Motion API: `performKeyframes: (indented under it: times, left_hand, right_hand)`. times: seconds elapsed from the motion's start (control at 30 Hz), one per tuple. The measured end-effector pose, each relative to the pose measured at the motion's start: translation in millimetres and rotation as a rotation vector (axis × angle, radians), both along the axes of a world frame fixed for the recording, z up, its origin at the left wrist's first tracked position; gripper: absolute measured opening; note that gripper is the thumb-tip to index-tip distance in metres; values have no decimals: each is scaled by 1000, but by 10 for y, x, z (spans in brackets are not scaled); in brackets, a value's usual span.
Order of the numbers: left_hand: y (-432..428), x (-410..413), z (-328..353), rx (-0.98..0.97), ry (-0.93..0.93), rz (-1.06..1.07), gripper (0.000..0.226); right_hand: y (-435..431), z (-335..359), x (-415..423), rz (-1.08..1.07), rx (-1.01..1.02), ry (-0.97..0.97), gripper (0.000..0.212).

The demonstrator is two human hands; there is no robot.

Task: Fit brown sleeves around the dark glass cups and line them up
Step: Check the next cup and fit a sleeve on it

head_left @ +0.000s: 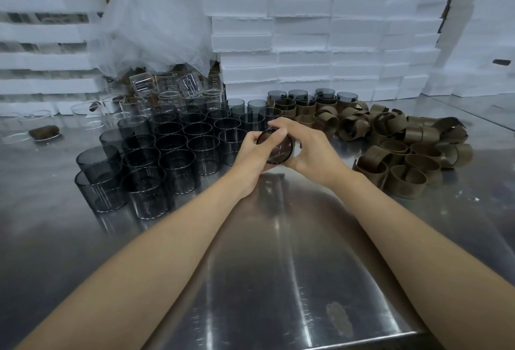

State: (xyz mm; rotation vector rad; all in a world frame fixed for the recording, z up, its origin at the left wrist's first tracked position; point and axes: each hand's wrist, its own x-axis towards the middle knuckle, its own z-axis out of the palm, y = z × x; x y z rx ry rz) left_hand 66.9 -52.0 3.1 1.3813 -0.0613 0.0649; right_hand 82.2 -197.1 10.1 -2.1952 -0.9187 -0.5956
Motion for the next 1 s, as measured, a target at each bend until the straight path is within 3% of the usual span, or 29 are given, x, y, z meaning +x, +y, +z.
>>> performKeyframes:
  times: [0.13,0.53,0.67,0.9,1.0]
  left_hand:
    - [-36,-19,3,85,-19,48,79]
    - [-70,2,-94,278,-239,142,81]
    - [-71,-12,-81,241,-315,134,64]
    - [-80,-66,-20,152,-248,84,76]
    - [-80,-71,-17,155,-240,117,71]
  right_hand:
    - [13,-11,0,-51,4,53,67]
    - [31,21,-15,-43,134,177,62]
    - [-12,61,3,-9,297,236,62]
    - [-16,25,-21,32,306,217,56]
    - [10,33,-32,54,320,224,55]
